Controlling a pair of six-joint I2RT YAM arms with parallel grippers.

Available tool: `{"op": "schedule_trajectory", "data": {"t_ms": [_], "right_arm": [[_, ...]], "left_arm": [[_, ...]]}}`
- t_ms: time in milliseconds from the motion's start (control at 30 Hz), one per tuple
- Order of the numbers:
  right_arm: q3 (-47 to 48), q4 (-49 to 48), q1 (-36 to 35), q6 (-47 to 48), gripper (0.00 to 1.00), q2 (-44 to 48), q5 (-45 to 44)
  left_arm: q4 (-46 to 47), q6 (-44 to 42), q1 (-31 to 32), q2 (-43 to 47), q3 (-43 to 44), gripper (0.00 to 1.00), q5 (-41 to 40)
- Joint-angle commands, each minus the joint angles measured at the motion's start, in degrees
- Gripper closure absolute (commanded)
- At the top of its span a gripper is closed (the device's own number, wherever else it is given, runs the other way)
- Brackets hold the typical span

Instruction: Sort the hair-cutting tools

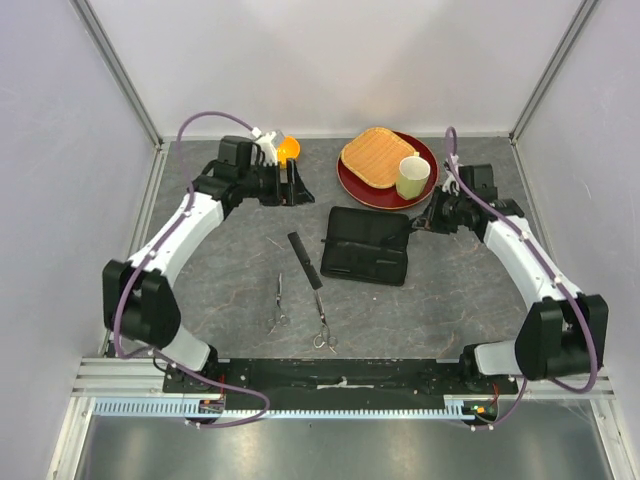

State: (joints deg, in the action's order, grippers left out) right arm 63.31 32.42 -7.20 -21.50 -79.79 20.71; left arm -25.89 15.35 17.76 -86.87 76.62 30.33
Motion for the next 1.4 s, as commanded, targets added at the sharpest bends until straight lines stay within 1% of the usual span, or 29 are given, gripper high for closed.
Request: {"op": "schedule_trajectory", "data": {"t_ms": [0, 33, 67, 133, 233, 333, 367, 467, 500, 600, 800, 1000, 1167, 1367], "right_arm": [[-5.8, -5.34, 3.41, -3.55, 1.0, 7.27, -5.86], [-7.57, -9.36, 5.51, -4.68, 1.0, 8.06, -4.64], [-9.33, -11.75, 6.49, -7.22, 1.0, 9.2, -1.49], [-12.85, -16.84, 8.59, -9.26, 1.0, 9.3, -0.15], [-14.53, -20.37, 9.57, -10.23, 1.0, 7.29, 2.05], [-15.49, -22.39, 10.62, -9.7, 1.0, 5.61, 2.05], [-16.02, -23.19, 10.98, -9.88, 1.0, 5.0, 2.23], [-19.26, -27.05, 12.65, -10.4, 1.0, 3.16, 5.2], [-20.23, -30.02, 13.26, -11.54, 1.0, 2.54, 7.92], [-23.05, -33.55, 13.35, -11.99, 1.0, 0.87, 8.73], [-25.34, -37.78, 13.62, -12.61, 1.0, -2.65, 10.14], [-24.81, -39.02, 13.71, -9.71, 1.0, -8.01, 12.78], [-22.62, -39.02, 14.14, -7.34, 1.0, -12.05, 13.13], [-18.85, -40.33, 14.06, -7.16, 1.0, -16.36, 12.86]], "left_arm": [[7.78, 10.29, 0.43, -6.28, -3.84, 0.17, 0.44], [9.0, 10.92, 0.61, -7.16, -4.11, 0.17, -0.09], [9.36, 11.53, 0.7, -8.3, -4.2, 0.17, -0.18], [10.15, 11.89, 1.13, -11.56, -3.76, 0.17, 0.0], [11.03, 12.24, 1.66, -15.69, -2.27, 0.2, -0.01], [12.0, 12.33, 2.1, -19.21, -0.6, 0.27, 0.26], [12.09, 12.33, 2.19, -20.34, 0.19, 0.31, 0.26], [12.0, 12.86, 2.37, -23.78, 1.42, 0.37, 0.7], [12.0, 12.95, 2.54, -24.39, 1.51, 0.38, 0.7], [11.92, 12.95, 2.72, -26.85, 2.13, 0.4, 0.44], [10.51, 12.95, 3.33, -30.46, 3.88, 0.44, 0.7], [7.26, 11.1, 4.39, -34.5, 8.19, 0.47, -0.18], [6.03, 9.61, 4.65, -35.74, 10.3, 0.47, -0.62], [5.15, 8.64, 4.65, -36.79, 11.45, 0.48, -0.27]]}}
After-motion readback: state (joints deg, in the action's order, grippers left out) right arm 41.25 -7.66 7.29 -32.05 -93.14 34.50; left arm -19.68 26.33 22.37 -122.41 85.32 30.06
